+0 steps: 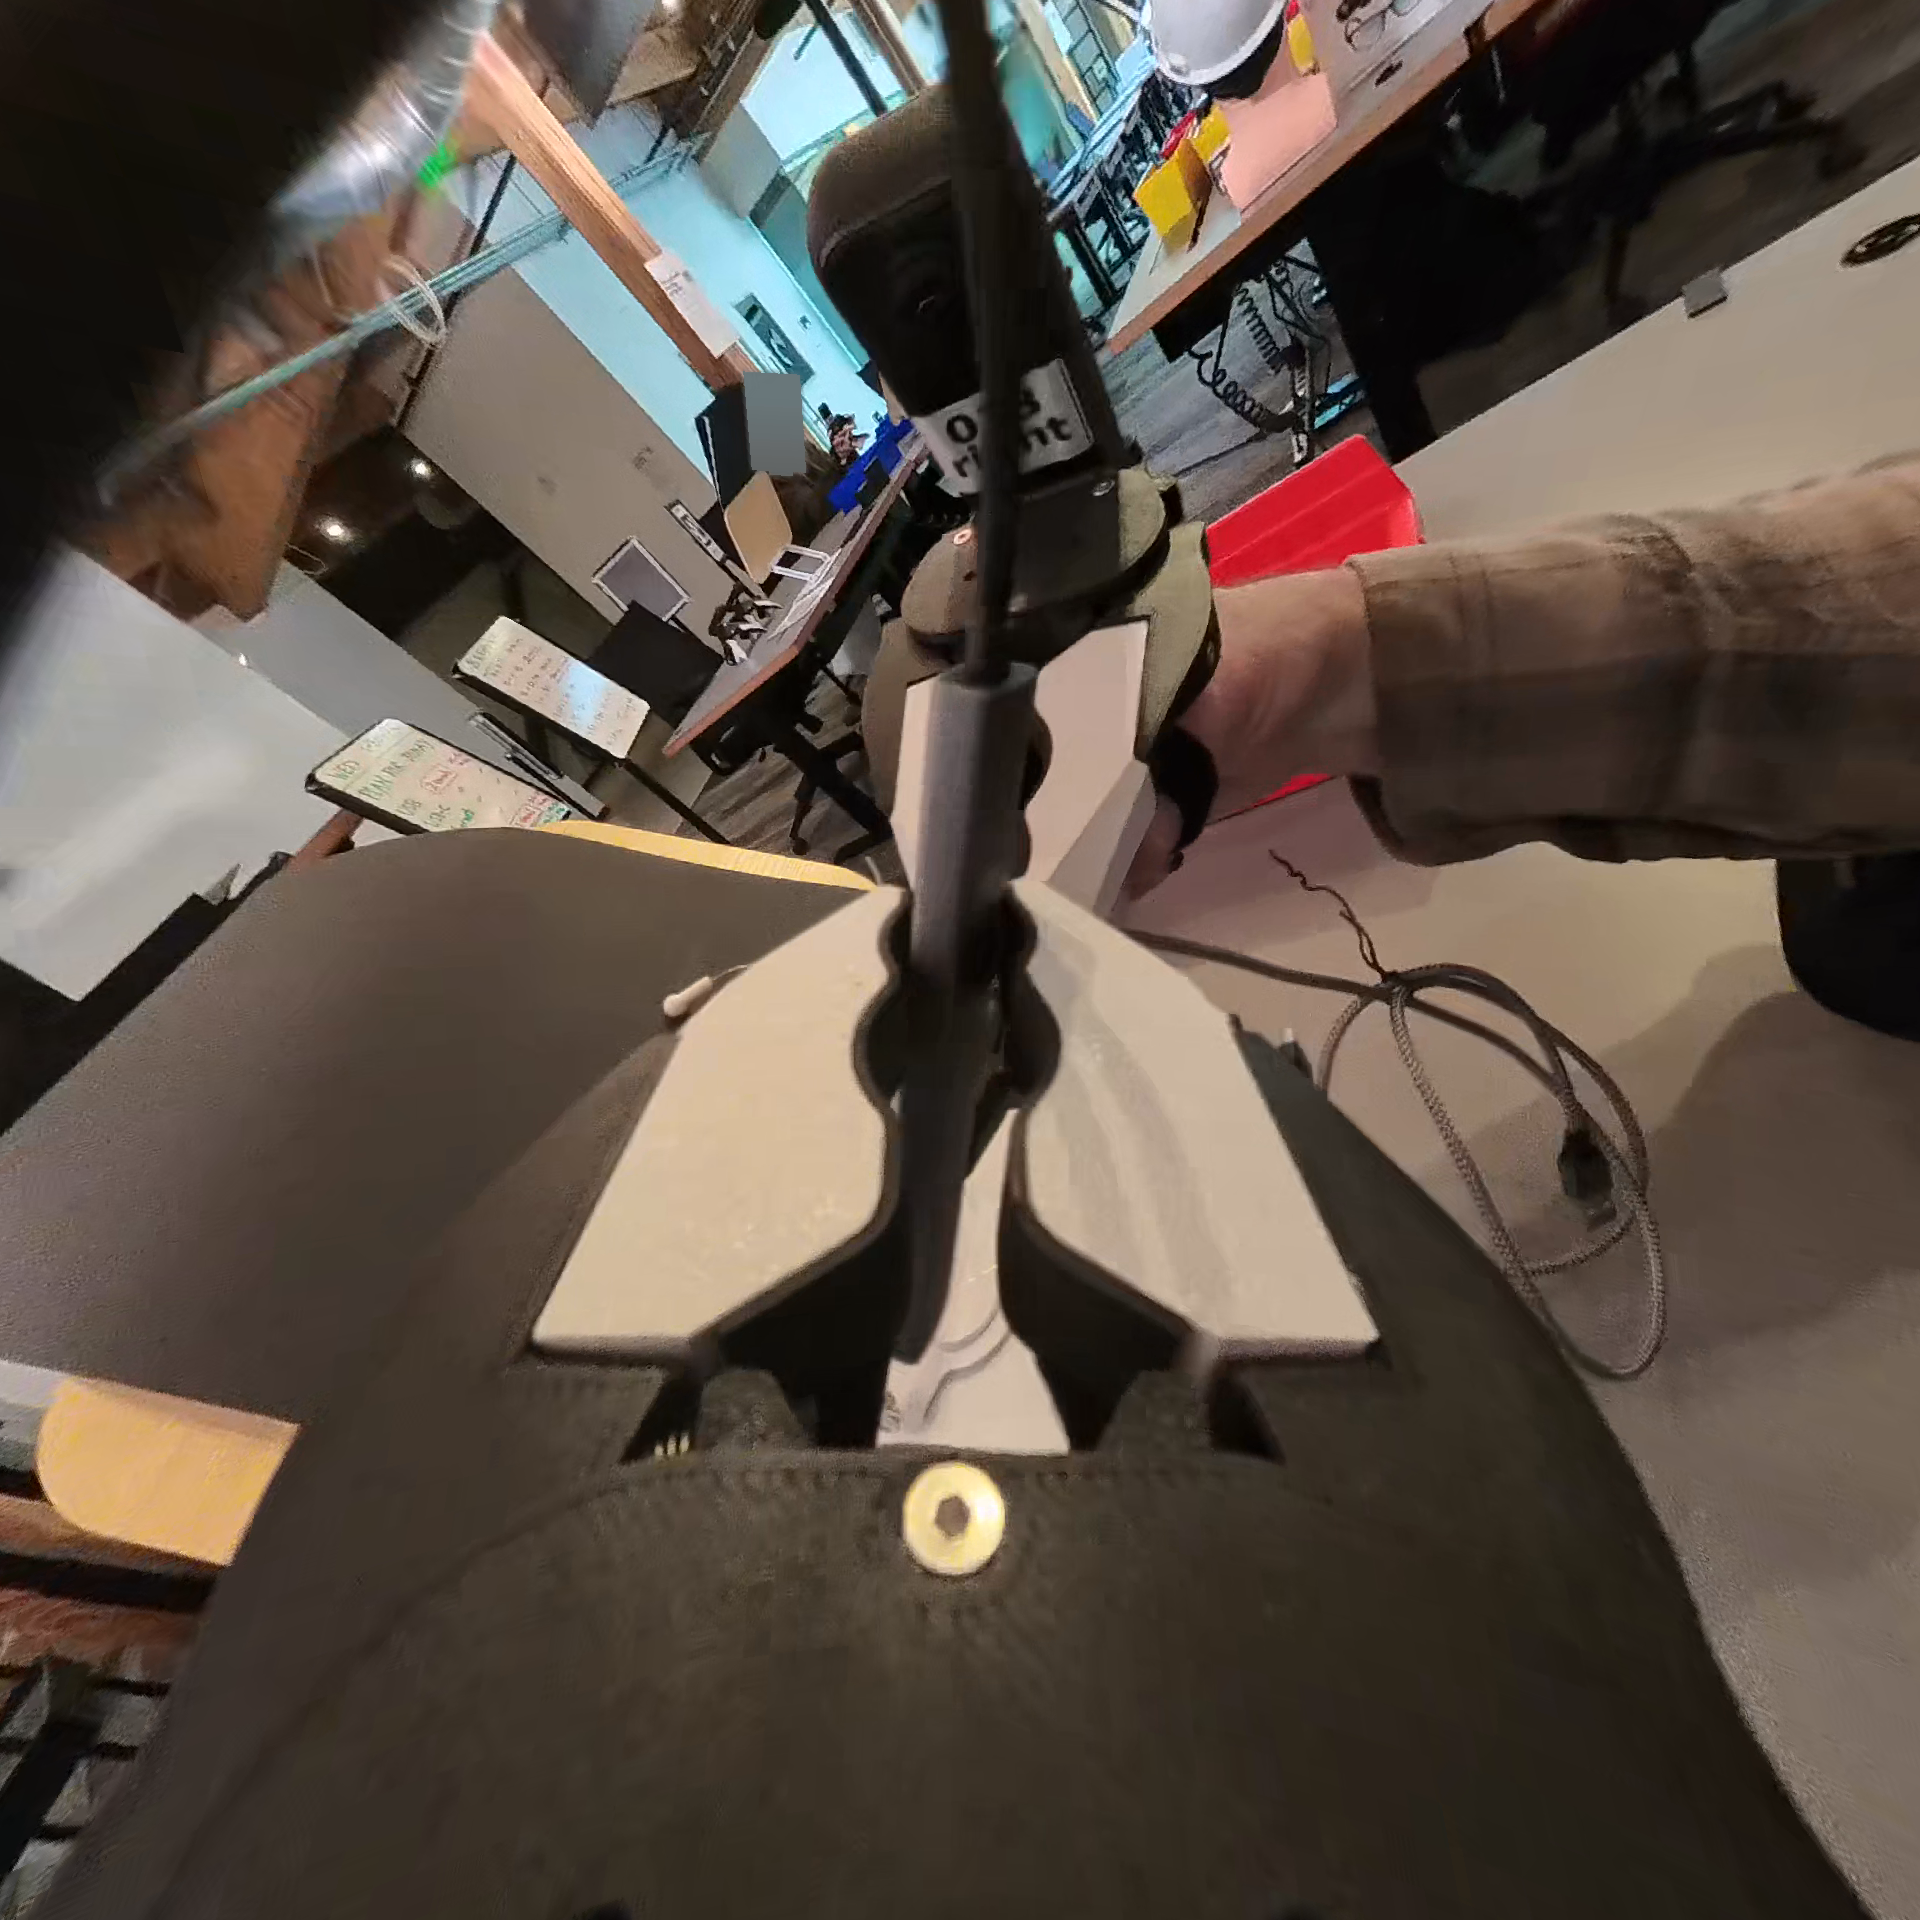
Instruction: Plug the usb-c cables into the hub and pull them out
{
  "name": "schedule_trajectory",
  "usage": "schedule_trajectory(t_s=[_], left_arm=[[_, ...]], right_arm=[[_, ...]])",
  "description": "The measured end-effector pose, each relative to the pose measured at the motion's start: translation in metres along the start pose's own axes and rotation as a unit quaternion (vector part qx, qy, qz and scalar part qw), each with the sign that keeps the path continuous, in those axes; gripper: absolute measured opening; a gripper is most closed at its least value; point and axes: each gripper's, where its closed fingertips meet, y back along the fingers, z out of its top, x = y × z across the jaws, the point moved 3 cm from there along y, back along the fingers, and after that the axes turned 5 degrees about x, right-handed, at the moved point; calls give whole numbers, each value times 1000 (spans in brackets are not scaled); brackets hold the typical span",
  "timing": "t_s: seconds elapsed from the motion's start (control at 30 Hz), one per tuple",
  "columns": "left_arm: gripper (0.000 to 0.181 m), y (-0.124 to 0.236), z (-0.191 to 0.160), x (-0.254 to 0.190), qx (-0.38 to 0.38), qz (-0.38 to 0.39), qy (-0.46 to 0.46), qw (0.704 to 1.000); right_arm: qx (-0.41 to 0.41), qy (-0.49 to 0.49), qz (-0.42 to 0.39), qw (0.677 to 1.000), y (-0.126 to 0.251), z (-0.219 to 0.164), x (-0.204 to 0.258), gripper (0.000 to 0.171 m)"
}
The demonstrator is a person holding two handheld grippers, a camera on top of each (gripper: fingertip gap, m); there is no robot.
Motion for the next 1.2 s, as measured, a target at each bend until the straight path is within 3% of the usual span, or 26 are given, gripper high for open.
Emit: schedule_trajectory(t_s=[0.37,0.43,0.53,0.8,1.0,1.2], left_arm=[[12,2,-1,-2,15,-3,-10,1000],[30,2,-9,4,49,12,-13,999],[42,8,-22,5,100,7,-29,994],[47,25,-34,-11,103,-117,39,987],[47,26,-34,-7,46,-159,108,980],[46,33,-36,-28,37,-269,147,951]], right_arm=[[23,20,-19,999,3,1,0,0],[33,25,-29,999,4,1,-1,0],[48,32,-34,998,7,1,0,0],[36,34,4,999,7,2,11,0],[-24,18,33,999,7,5,12,0],[-6,41,86,995,0,3,31,0]])
